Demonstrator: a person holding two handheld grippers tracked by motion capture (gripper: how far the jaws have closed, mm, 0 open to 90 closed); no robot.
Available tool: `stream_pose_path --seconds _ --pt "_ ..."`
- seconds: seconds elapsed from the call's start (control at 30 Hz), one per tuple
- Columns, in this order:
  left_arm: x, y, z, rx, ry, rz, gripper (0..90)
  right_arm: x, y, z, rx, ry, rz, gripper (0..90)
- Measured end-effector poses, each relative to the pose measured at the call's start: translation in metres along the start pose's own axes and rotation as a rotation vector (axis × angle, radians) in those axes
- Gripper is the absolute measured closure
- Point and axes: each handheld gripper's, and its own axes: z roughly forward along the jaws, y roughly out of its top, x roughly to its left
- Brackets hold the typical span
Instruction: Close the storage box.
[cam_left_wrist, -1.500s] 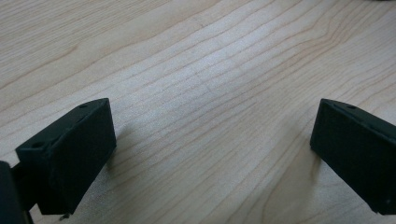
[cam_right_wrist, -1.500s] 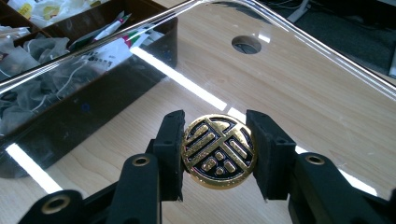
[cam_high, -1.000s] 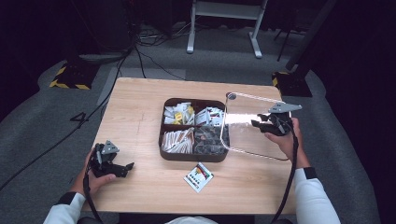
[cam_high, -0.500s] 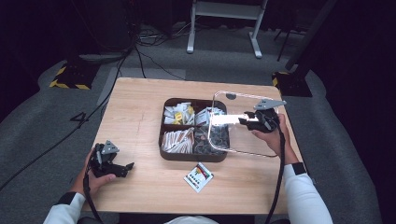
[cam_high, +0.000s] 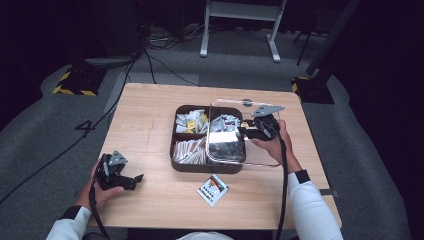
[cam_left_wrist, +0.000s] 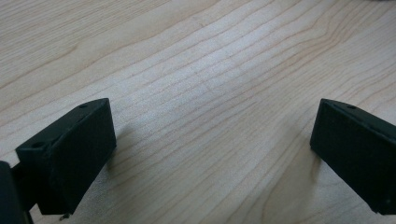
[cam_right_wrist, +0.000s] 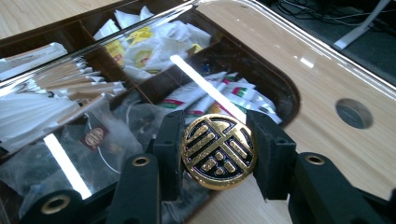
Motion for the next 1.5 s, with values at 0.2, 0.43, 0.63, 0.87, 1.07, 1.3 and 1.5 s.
stream_pose_path --seconds 0.2,0.43,0.63,0.87,1.07,1.3,1.5 --pt "0.0 0.0 0.0 0.0 0.0 0.0 0.5 0.01 0.007 0.013 0.003 0.021 -0.009 59.8" --pt "0.0 0.0 0.0 0.0 0.0 0.0 0.5 0.019 0.015 0.027 0.002 0.036 -0.009 59.8" --pt "0.0 0.0 0.0 0.0 0.0 0.002 0.5 0.028 0.023 0.04 0.007 0.046 -0.014 59.8" --pt "0.0 0.0 0.0 0.001 -0.001 0.0 0.5 0.034 0.03 0.052 0.008 0.06 -0.014 59.8" --pt "0.0 0.0 0.0 0.001 0.001 0.003 0.5 0.04 0.035 0.064 0.02 0.066 -0.019 59.8" --pt "0.0 0.0 0.0 0.001 0.001 0.002 0.5 0.046 0.039 0.075 0.026 0.07 -0.018 59.8" --pt "0.0 0.0 0.0 0.002 0.0 0.002 0.5 0.049 0.04 0.083 0.029 0.074 -0.004 59.8"
